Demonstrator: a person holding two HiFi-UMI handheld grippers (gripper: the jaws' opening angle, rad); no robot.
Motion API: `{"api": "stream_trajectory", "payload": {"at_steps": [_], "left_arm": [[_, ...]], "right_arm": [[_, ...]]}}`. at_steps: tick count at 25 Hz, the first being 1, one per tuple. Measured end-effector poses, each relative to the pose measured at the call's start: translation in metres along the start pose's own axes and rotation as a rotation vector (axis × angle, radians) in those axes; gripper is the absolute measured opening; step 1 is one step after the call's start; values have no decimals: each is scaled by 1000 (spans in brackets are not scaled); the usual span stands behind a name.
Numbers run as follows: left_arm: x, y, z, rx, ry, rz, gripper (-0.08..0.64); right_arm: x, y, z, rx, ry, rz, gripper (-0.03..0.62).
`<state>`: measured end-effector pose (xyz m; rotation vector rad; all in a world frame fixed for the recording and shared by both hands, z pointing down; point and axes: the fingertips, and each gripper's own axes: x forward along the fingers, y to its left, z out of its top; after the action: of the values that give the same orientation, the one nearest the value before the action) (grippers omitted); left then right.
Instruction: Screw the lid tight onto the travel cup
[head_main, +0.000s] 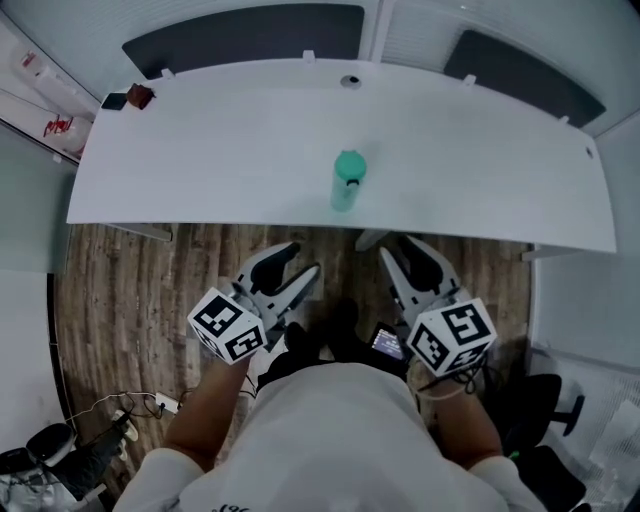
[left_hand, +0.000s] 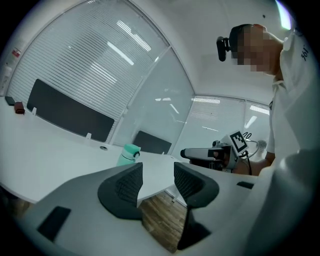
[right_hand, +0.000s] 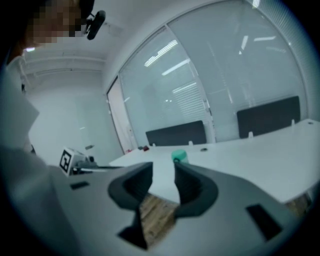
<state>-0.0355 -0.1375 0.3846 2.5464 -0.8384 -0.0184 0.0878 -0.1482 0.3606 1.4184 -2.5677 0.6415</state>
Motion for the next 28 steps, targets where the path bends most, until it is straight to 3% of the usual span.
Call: {"api": "stream_trajectory", "payload": {"at_steps": [11,28], "left_arm": [[46,22,-17,75,81,28,225],[85,71,-25,176,178,-54,262]], "right_arm": [[35,-30,-8,-21,59,64,143],[87,-41,-17,-90,99,-39,204]]}}
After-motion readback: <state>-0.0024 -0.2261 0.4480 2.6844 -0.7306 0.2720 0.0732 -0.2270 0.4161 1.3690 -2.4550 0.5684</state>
